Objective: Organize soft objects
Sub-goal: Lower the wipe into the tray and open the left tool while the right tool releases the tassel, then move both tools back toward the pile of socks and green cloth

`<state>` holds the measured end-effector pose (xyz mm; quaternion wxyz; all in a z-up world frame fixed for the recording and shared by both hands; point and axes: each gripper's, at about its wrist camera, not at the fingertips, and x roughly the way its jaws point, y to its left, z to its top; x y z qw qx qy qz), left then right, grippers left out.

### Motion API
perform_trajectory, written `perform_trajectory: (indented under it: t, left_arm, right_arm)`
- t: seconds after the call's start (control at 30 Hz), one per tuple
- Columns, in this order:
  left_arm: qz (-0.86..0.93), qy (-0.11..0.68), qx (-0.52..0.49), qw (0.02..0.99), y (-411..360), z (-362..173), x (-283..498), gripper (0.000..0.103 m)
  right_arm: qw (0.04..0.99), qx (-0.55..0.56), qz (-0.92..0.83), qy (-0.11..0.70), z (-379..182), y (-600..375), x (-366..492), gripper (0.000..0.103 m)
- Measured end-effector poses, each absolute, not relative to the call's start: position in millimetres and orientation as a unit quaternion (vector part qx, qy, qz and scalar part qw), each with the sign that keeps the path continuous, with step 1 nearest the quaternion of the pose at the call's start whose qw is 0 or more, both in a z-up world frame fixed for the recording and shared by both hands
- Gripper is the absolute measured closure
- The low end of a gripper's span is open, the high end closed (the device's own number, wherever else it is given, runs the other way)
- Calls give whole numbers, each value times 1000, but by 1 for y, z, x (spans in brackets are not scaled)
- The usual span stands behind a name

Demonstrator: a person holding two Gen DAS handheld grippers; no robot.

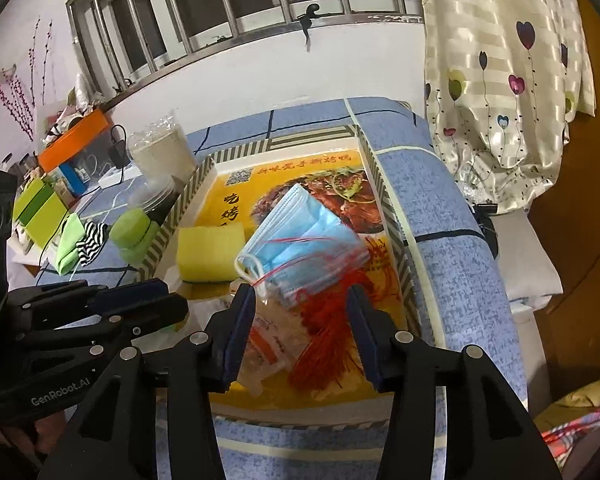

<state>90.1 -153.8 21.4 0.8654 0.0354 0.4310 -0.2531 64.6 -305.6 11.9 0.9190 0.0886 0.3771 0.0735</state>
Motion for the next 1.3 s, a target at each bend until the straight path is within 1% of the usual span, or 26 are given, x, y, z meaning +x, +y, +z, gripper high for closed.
perform_trajectory:
  t: [0.8, 1.3]
  left_arm:
    - [-206, 398, 1, 894, -96, 51, 72, 79]
    - [-182, 394, -14, 901, -67, 51, 63, 79]
  right_arm:
    - [928, 54, 96, 355, 44, -264, 45, 54]
    - [926, 33, 125, 355, 47, -234, 44, 54]
